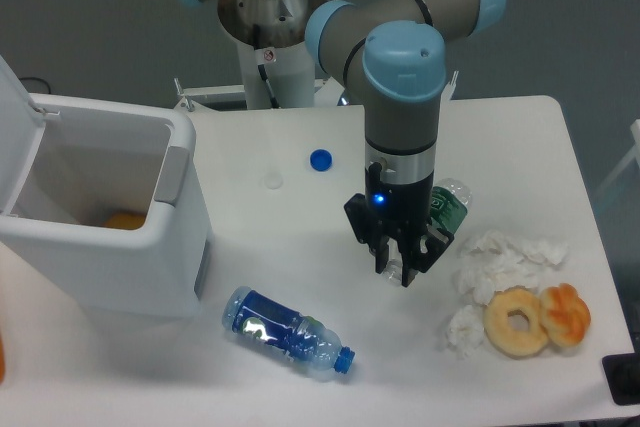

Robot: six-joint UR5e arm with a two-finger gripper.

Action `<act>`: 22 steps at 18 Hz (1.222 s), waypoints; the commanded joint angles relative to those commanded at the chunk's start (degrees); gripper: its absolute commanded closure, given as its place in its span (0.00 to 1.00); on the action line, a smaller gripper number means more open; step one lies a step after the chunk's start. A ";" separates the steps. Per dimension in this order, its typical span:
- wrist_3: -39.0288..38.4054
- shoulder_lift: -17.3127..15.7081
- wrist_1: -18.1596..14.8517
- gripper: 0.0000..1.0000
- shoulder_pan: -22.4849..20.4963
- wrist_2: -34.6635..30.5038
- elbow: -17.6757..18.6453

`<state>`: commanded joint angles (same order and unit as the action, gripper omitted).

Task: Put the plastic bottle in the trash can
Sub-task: 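Close the gripper on the small green-labelled bottle beside the tissues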

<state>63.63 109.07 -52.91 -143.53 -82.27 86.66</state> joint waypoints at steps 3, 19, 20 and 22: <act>-0.26 0.00 0.00 0.66 -0.09 0.79 -0.44; -13.18 0.09 0.88 0.66 -1.58 9.22 -4.48; -15.01 0.09 1.14 0.66 -1.67 10.36 -4.83; -19.76 0.00 1.93 0.66 -1.67 12.91 -5.79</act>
<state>43.88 109.07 -50.98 -145.20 -69.36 80.87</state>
